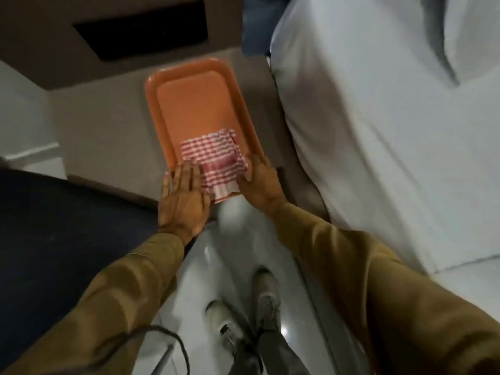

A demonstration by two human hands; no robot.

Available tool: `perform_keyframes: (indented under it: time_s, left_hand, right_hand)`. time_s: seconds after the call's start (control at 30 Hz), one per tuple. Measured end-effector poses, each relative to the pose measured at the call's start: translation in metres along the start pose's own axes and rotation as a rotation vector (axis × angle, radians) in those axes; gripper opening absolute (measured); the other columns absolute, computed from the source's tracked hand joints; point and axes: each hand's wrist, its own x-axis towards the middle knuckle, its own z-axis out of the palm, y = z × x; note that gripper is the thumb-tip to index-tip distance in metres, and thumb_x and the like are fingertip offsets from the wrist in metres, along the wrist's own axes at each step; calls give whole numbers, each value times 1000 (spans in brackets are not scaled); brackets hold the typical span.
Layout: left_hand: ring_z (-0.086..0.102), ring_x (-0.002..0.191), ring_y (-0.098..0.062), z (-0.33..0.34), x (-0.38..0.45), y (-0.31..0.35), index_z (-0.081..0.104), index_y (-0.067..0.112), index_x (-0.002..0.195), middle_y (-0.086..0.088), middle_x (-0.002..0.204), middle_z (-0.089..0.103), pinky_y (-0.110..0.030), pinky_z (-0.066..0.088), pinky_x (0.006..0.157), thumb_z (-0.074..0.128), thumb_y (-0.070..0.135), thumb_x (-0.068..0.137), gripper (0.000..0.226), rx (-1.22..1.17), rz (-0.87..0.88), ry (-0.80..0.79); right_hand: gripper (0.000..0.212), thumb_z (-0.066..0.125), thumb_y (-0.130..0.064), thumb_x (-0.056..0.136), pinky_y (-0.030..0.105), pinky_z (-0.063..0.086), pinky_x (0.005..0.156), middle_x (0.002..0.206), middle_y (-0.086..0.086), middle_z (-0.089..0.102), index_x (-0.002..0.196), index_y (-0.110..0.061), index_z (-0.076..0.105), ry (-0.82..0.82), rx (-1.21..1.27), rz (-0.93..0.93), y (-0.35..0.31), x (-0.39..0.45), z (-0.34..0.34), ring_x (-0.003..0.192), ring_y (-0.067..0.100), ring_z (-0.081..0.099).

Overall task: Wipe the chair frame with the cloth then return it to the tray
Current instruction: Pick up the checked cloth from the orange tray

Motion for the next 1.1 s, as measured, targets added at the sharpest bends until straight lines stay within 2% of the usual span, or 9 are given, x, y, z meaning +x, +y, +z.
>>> perform_keyframes:
  time_s: [0.17, 0.3, 0.37, 0.43, 0.5, 0.6, 0.73, 0.9, 1.1]
  left_hand:
    - [1, 172, -32, 33, 33, -9, -3, 16, 175, -11, 184, -6, -51, -2, 141, 31, 41, 113, 75, 11, -4, -47]
    - [-4, 172, -33, 29, 39, -7, -7, 16, 175, -12, 183, -12, -52, -4, 141, 32, 44, 114, 78, 59, 23, -83]
    - [-6, 172, -32, 25, 37, -7, -7, 16, 175, -12, 183, -12, -52, -5, 141, 32, 44, 114, 77, 57, 30, -102]
    - [-5, 172, -31, 18, 32, -7, -4, 16, 175, -12, 184, -9, -50, -5, 141, 34, 41, 114, 76, 42, 45, -101]
    - [-2, 172, -29, 6, 23, -7, 0, 17, 175, -11, 184, -3, -49, -4, 141, 38, 37, 114, 75, 21, 76, -68]
    - [6, 172, -30, -17, -1, -7, 5, 17, 175, -12, 183, 9, -46, -2, 142, 41, 32, 113, 74, -40, 142, 35]
    - [16, 170, -30, -46, -48, -19, 12, 18, 175, -12, 182, 18, -44, 4, 141, 40, 31, 114, 68, -42, 262, 146]
    - [21, 169, -28, -52, -124, -43, 18, 16, 174, -11, 180, 23, -39, 3, 139, 40, 33, 116, 65, 33, 353, 179]
    - [23, 169, -29, -21, -209, -93, 17, 14, 174, -11, 180, 25, -50, 19, 140, 33, 38, 113, 68, 268, 473, 87]
  right_hand:
    - [60, 61, -24, 104, 50, 43, 128, 168, 14, 38, 159, -11, 42, -20, 93, 107, 13, 46, 26, 152, 37, 48]
    - [57, 63, -31, 105, 45, 49, 123, 164, 11, 45, 155, -13, 45, 64, 66, 169, -2, 69, 37, 142, 33, 58]
    - [58, 67, -25, 103, 38, 55, 111, 149, 9, 58, 155, -12, 44, 56, 162, 234, -4, 78, 39, 133, 29, 65]
    - [51, 73, -24, 100, 22, 56, 85, 125, 4, 66, 146, -12, 54, 10, 236, 256, -9, 78, 36, 106, 18, 72]
    - [38, 76, -26, 97, 21, 57, 73, 118, 5, 75, 132, -13, 68, -27, 326, 207, -15, 70, 31, 88, 13, 74]
    - [26, 75, -25, 96, 42, 65, 98, 122, 8, 81, 121, -15, 75, -27, 606, 113, -28, 38, 20, 107, 26, 80]
    - [14, 71, -30, 99, 49, 64, 106, 125, 5, 80, 112, -30, 75, -33, 876, 32, -33, -29, 2, 114, 25, 79]
    - [42, 62, -28, 107, 49, 63, 107, 136, 12, 75, 145, -13, 62, 9, 1011, 28, -11, -126, 9, 120, 28, 77]
    - [30, 64, -28, 106, 40, 67, 99, 123, 6, 81, 132, -15, 68, 102, 933, 161, 44, -243, 74, 110, 24, 81]
